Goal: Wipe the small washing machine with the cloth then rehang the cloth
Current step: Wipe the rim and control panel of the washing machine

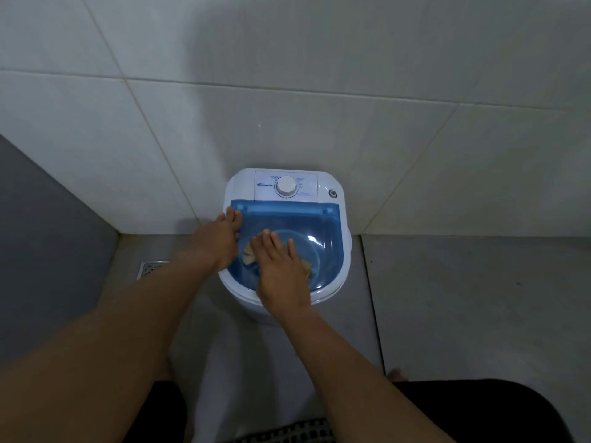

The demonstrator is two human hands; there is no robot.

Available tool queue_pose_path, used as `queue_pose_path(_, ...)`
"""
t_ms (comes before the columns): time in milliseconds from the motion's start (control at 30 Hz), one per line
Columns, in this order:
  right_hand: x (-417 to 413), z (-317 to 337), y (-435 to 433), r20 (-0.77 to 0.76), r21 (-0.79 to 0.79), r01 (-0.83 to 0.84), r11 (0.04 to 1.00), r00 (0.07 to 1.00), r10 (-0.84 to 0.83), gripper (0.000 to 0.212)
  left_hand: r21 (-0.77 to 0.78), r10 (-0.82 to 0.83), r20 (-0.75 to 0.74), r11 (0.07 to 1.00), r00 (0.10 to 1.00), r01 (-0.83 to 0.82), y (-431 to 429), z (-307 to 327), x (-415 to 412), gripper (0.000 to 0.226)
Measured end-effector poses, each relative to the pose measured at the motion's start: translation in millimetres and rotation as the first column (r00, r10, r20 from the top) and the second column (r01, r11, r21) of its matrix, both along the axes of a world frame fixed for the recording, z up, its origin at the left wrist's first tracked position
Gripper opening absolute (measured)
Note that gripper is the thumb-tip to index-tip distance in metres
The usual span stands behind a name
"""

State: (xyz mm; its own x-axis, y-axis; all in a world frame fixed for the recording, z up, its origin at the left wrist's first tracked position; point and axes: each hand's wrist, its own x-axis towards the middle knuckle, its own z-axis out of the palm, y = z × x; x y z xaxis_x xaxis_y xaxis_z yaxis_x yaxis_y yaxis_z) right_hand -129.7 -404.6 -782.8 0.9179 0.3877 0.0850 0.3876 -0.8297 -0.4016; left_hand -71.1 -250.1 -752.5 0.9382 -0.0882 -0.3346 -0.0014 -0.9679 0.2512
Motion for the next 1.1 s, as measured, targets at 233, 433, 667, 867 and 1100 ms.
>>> queue_pose_path(233, 0, -1, -46, 0.058, -0.016, -0.099, 0.995, 0.993, 0.1, 0.072, 0.009, -0.02, -0.007, 1.0, 1.0, 0.02, 1, 1, -1, 0.062)
queue_pose_path(433, 4, -8, -99, 0.04, 0.009, 0.111, 0.994, 0.993, -0.112, 0.072, -0.002, -0.015, -0.025, 1.0, 1.0, 0.015, 1, 2, -1, 0.061)
queue_pose_path(667, 2, -2, -65, 0.001, 0.028, 0.372, 0.928, 0.928, -0.372, 0.074, 0.031, -0.016, -0.033, 0.999, 0.999, 0.017, 0, 7, -1, 0.059)
queue_pose_path(867, 0, 2, -13, 0.026, 0.014, 0.131, 0.991, 0.991, -0.131, 0.066, 0.021, 0.006, -0.073, 1.0, 0.997, -0.005, 1, 11, -1, 0.063)
queue_pose_path(1100, -8, -4, 13, 0.027, -0.027, -0.039, 0.999, 0.999, 0.039, 0.067, 0.002, 0.038, -0.142, 0.999, 0.989, -0.038, 0, 20, 2, 0.056)
